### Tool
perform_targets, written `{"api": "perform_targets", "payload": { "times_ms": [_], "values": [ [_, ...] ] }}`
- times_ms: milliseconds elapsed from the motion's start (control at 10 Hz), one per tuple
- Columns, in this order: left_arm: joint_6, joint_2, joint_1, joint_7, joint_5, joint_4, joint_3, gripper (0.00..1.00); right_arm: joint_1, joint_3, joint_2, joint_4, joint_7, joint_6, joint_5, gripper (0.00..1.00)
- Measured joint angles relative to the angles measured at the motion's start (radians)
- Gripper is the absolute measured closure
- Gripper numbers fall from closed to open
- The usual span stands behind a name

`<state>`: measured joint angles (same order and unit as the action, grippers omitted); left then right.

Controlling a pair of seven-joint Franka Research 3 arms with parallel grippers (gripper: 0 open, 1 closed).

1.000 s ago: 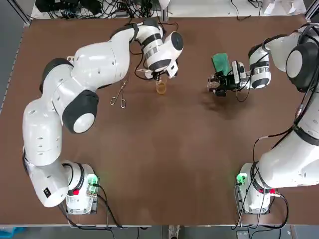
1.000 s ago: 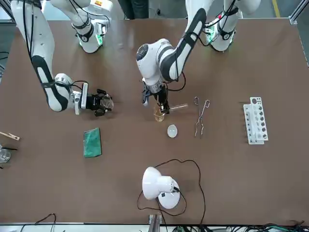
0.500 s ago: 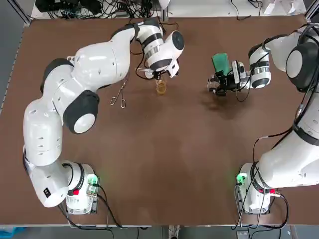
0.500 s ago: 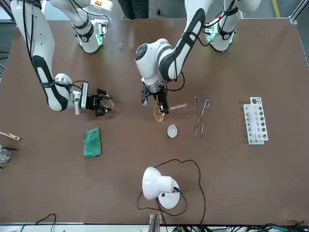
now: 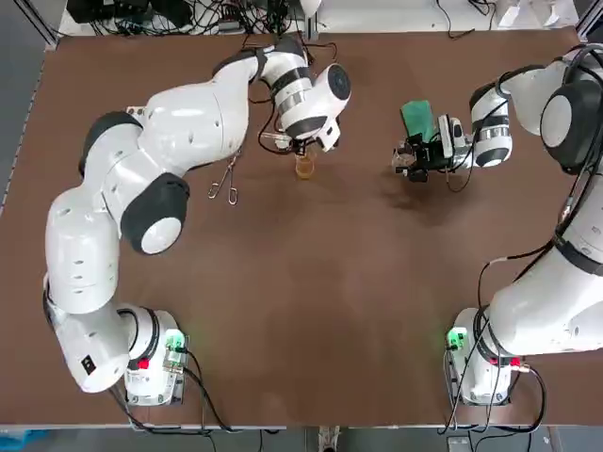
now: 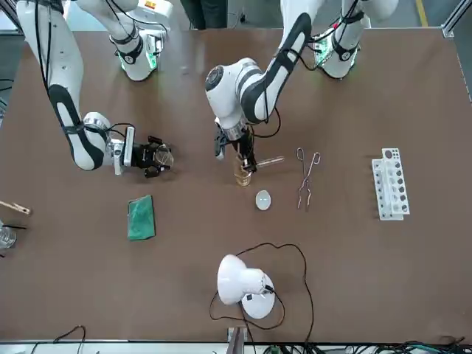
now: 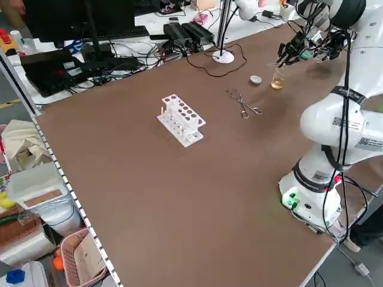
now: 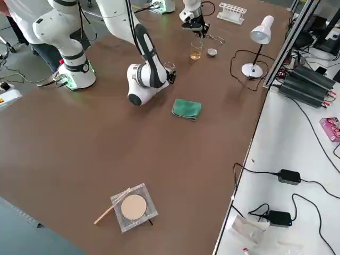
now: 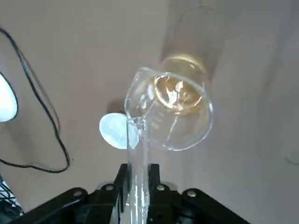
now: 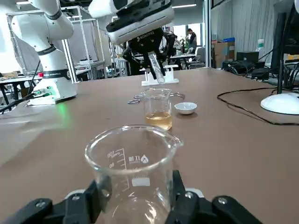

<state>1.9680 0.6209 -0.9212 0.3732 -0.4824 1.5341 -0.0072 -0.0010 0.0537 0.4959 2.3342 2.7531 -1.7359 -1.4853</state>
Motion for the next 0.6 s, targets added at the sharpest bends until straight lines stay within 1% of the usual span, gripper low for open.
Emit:
{"api": "perform_targets", "payload": {
  "times_ms": [300, 400, 600],
  "values": [
    [0.0, -0.006, 0.005, -0.02, 0.006, -0.007, 0.001, 0.78, 0.0, 0.0, 0.0, -0.001, 0.0, 0.0, 0.0, 0.41],
    [-0.001, -0.016, 0.016, -0.029, 0.025, -0.008, 0.003, 0.78, 0.0, 0.0, 0.0, -0.001, 0.0, 0.0, 0.0, 0.41],
    [-0.002, -0.051, 0.07, -0.026, 0.094, -0.01, 0.004, 0.78, 0.0, 0.0, 0.0, -0.002, 0.0, 0.0, 0.0, 0.41]
  ]
}}
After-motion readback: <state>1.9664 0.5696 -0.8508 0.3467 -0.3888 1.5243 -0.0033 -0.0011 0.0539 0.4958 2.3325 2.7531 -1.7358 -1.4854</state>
